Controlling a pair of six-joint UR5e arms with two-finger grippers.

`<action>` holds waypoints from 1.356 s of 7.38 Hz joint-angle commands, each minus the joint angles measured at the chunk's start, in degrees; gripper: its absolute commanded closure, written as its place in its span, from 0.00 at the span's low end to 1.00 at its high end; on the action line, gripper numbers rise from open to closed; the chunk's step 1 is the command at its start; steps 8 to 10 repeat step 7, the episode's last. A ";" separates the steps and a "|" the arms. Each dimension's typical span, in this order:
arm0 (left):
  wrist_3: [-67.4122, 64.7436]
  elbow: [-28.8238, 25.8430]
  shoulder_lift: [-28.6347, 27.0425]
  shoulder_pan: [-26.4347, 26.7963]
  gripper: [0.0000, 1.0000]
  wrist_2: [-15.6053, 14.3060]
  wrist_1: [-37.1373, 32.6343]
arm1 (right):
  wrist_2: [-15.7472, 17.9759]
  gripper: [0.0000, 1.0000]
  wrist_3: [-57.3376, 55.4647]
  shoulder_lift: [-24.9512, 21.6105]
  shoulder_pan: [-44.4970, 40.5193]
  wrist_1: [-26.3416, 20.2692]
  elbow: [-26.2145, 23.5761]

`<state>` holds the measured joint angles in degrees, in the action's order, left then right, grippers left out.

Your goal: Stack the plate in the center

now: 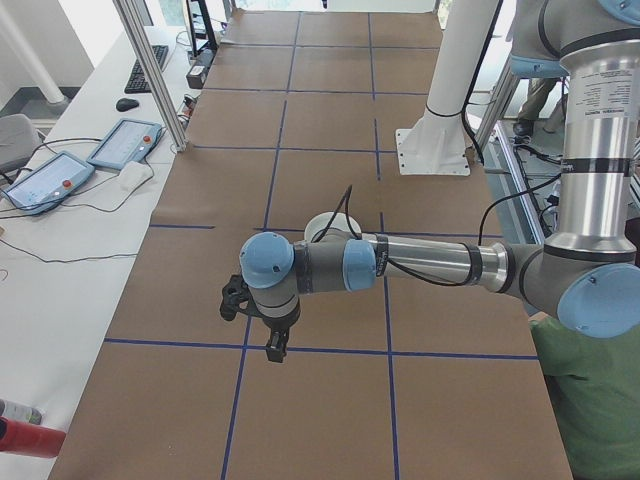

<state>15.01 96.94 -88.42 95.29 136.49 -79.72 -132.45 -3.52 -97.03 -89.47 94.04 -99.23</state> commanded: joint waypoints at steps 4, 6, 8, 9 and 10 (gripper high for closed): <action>0.02 0.00 1.31 -0.02 0.00 0.09 -0.09 | 0.00 0.00 0.00 0.00 -0.09 0.00 0.00; 0.02 0.09 1.41 -0.02 0.00 0.09 -0.09 | 0.00 0.00 0.00 0.00 0.00 0.00 0.00; 0.02 0.00 1.49 -0.02 0.00 0.00 -0.09 | 0.00 0.00 0.00 0.00 0.00 0.00 0.00; 0.02 0.00 1.49 -0.02 0.00 0.00 -0.09 | 0.00 0.00 0.00 0.00 0.00 0.00 0.00; 0.02 0.00 1.49 -0.02 0.00 0.00 -0.09 | 0.00 0.00 0.00 0.00 0.00 0.00 0.00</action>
